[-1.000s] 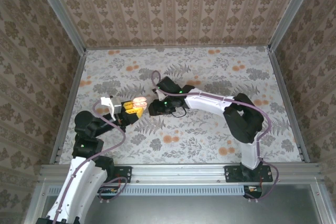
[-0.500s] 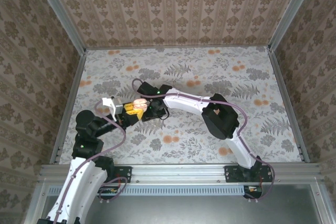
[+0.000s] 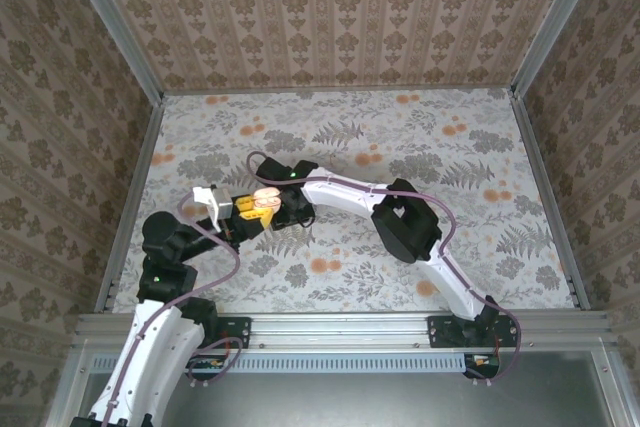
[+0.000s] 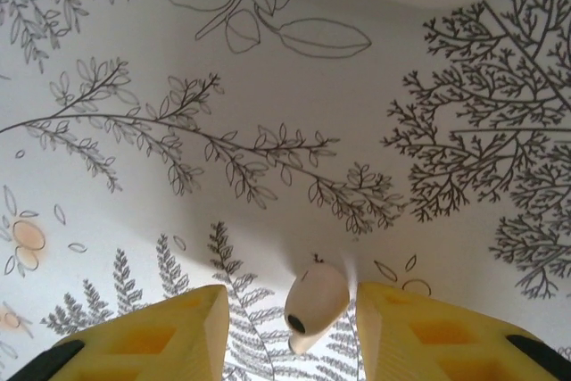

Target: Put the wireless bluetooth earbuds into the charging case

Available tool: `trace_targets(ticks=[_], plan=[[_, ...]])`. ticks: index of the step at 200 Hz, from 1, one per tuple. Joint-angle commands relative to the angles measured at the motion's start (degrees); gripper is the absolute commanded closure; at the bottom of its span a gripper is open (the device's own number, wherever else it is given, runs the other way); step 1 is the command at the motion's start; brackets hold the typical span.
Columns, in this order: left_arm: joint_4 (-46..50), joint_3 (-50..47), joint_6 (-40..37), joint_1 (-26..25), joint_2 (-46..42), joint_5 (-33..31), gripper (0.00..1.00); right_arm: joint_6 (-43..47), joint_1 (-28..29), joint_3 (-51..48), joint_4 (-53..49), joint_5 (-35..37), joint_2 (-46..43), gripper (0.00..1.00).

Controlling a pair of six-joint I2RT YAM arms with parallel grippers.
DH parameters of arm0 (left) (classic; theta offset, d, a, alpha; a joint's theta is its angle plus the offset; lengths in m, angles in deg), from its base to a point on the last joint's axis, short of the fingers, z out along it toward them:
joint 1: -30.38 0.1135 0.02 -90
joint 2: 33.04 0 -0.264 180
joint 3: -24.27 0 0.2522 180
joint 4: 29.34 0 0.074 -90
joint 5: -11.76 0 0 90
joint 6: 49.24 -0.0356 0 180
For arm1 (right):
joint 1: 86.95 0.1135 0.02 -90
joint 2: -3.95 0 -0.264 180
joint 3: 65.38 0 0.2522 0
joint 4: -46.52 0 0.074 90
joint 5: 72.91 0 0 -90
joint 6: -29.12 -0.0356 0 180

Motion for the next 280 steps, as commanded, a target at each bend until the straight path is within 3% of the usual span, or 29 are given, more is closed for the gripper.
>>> trace_targets(ticks=[1, 57, 100, 138, 186, 225, 280], plan=[[-4.67, -0.96, 0.80, 0.58, -1.04, 1.89, 1.00, 0.62, 0.11, 2.62, -3.82, 2.72, 2.13, 0.59], [-8.22, -2.64, -2.87, 0.02, -0.74, 3.14, 1.00, 2.24, 0.08, -0.85, -4.51, 5.05, -0.75, 0.77], [-9.51, -1.10, -4.33, -1.63, 3.95, 4.05, 1.00, 1.53, -1.98, -11.27, -0.85, 5.92, -8.88, 0.84], [-4.62, 2.53, -11.42, -4.90, 10.46, 4.10, 1.00, -0.90, -5.61, -27.65, 7.41, 6.10, -22.72, 0.86], [-12.77, 3.03, -13.71, -8.65, 16.15, 0.93, 1.00, -0.56, -9.57, -44.32, 19.86, 6.79, -43.36, 0.89], [-19.76, 3.20, -16.42, -11.99, 19.56, -5.11, 1.00, 2.01, -10.40, -50.96, 29.17, 8.03, -58.33, 0.89], [-23.91, 4.67, -20.05, -16.84, 21.85, -8.69, 1.00, 3.37, -10.44, -56.61, 44.02, 5.06, -71.76, 0.91]])
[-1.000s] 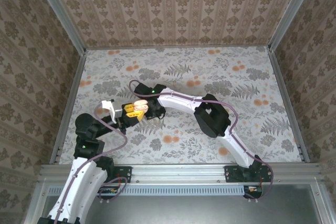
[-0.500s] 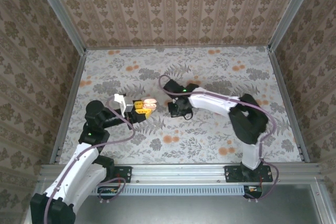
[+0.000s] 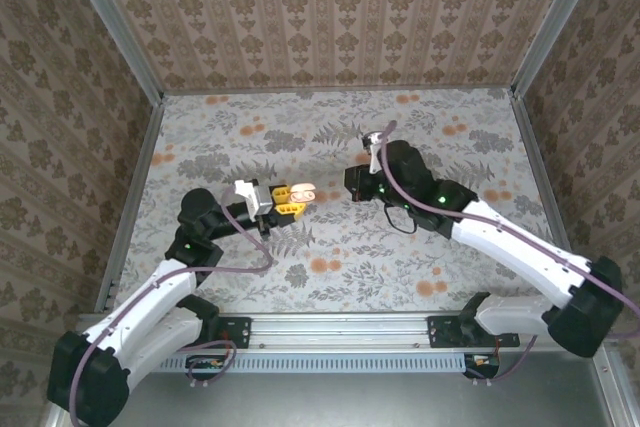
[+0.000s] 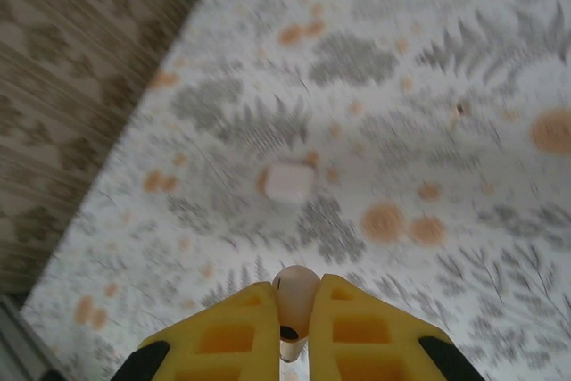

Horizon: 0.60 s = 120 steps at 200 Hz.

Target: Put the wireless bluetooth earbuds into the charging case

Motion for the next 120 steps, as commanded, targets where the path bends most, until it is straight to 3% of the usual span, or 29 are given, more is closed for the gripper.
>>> trace_targets(ticks=[1, 36, 120], plan=[[-4.90, 2.69, -3.39, -1.12, 0.17, -2.33, 1.00, 1.35, -0.18, -3.22, 10.70, -1.51, -4.49, 0.91], [-4.56, 3.31, -3.28, -1.45, 0.15, -2.78, 1.00, 1.29, 0.50, -6.05, 19.01, -5.32, -7.80, 0.92], [-4.31, 4.18, 1.07, -1.44, 0.57, -3.86, 1.00, 2.90, 4.22, -5.96, 27.64, -9.81, -6.07, 0.90]])
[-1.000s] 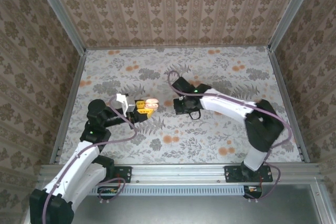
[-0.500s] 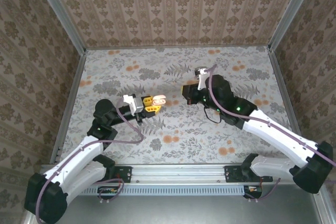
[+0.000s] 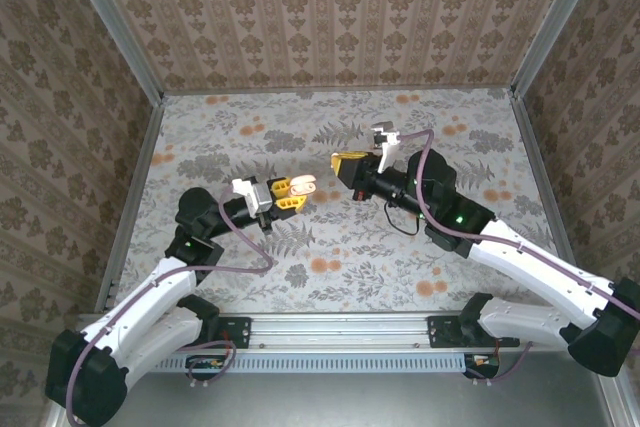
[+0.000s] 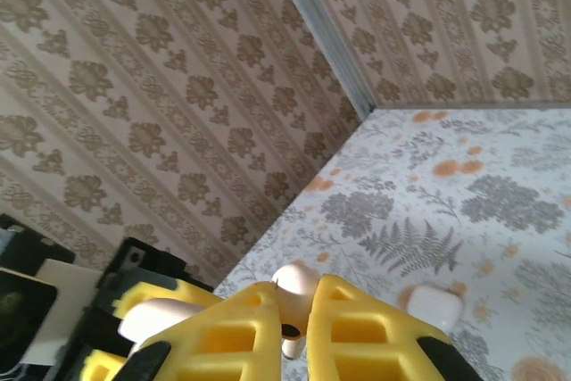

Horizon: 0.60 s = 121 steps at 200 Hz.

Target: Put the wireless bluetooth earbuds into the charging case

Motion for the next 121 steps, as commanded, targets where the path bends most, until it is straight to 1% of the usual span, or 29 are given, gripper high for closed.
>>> trace_targets(ticks=[1, 62, 121], plan=[[-1.81, 2.28, 2.46, -0.26, 0.28, -1.12, 1.00, 1.51, 1.21, -0.34, 5.41, -2.35, 0.52, 0.91], [-3.83, 2.28, 6.48, -0.22, 1.01, -4.78, 1.00, 2.11, 2.68, -0.78, 6.53, -1.69, 0.73, 0.91], [-8.20, 1.94, 9.96, -0.24, 2.80, -5.57, 1.00, 3.50, 3.85, 0.23, 6.98, -2.04, 3.30, 0.92]])
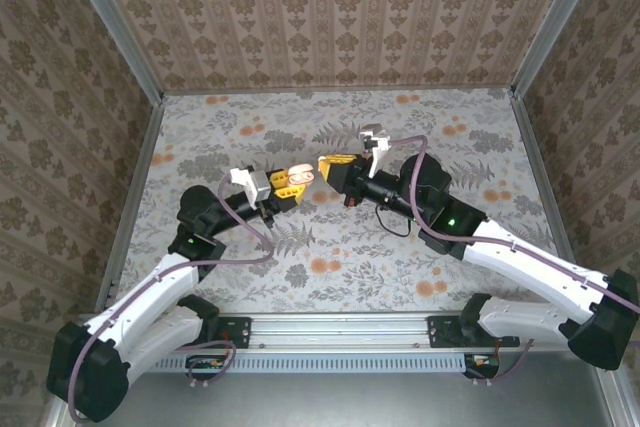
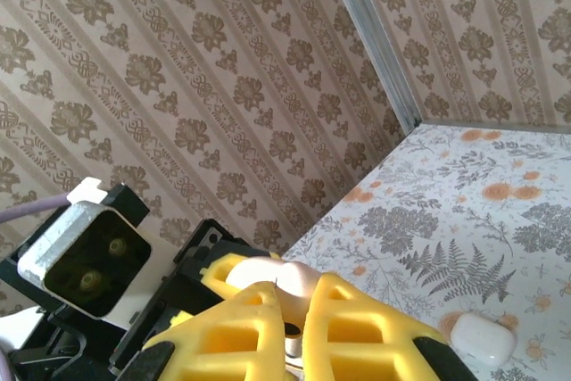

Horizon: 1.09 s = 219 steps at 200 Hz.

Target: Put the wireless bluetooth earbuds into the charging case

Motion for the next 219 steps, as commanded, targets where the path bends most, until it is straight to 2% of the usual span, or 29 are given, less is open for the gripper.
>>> trace_targets(ticks=[1, 69, 219], plan=[[-4.45, 1.57, 2.76, -0.23, 0.26, -0.62, 1.00, 1.72, 0.73, 0.33, 2.04, -1.04, 1.43, 0.92], [-8.33, 0.77, 5.82, -0.31, 1.22, -0.30, 1.00, 4.63, 0.86, 3.39, 3.53, 0.59, 6.41, 0.94], [-12.97, -0.38, 8.53, -0.39, 2.11, -0.40, 1.00, 11.72, 1.88, 0.47, 4.89, 7.15, 6.09, 0.95]])
